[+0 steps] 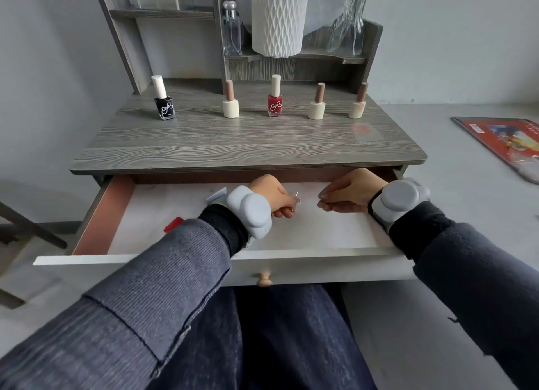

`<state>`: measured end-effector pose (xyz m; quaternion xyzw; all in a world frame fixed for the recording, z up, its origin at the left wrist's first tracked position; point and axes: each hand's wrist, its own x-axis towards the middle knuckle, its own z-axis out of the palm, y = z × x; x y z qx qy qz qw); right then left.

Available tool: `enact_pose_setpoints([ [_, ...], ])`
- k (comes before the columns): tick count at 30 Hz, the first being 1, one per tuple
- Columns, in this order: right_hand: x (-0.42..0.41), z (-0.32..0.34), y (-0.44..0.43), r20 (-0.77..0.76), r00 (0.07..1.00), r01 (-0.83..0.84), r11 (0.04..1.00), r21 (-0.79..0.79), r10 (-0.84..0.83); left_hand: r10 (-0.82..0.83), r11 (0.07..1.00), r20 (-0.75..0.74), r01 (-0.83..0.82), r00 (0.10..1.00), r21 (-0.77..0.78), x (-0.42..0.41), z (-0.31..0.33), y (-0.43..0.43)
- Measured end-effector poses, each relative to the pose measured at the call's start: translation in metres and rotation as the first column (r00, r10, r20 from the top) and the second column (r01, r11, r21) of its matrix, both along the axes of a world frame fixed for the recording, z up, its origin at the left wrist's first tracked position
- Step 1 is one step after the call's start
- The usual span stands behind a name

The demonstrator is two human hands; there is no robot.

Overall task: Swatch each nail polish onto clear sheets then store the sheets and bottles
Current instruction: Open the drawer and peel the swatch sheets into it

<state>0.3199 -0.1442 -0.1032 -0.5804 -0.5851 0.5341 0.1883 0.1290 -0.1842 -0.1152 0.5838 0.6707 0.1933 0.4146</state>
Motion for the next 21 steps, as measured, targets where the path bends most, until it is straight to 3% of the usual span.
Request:
enact_pose_setpoints([
  [9, -0.008, -0.008, 0.009, 0.143, 0.989, -0.03, 0.999, -0.017, 0.032, -0.111, 0.99, -0.155, 0.095, 0.982, -0.105, 0.005, -0.003, 0.017],
  [17, -0.012, -0.016, 0.014, 0.256, 0.964, -0.073, 0.997, 0.009, 0.068, -0.097, 0.987, -0.158, 0.075, 0.983, -0.14, 0.006, -0.014, 0.022],
  [21, -0.009, -0.014, 0.015, 0.338, 0.936, -0.128, 0.99, 0.065, 0.099, -0.152, 0.987, -0.376, 0.121, 0.914, -0.105, 0.0, -0.013, 0.025],
])
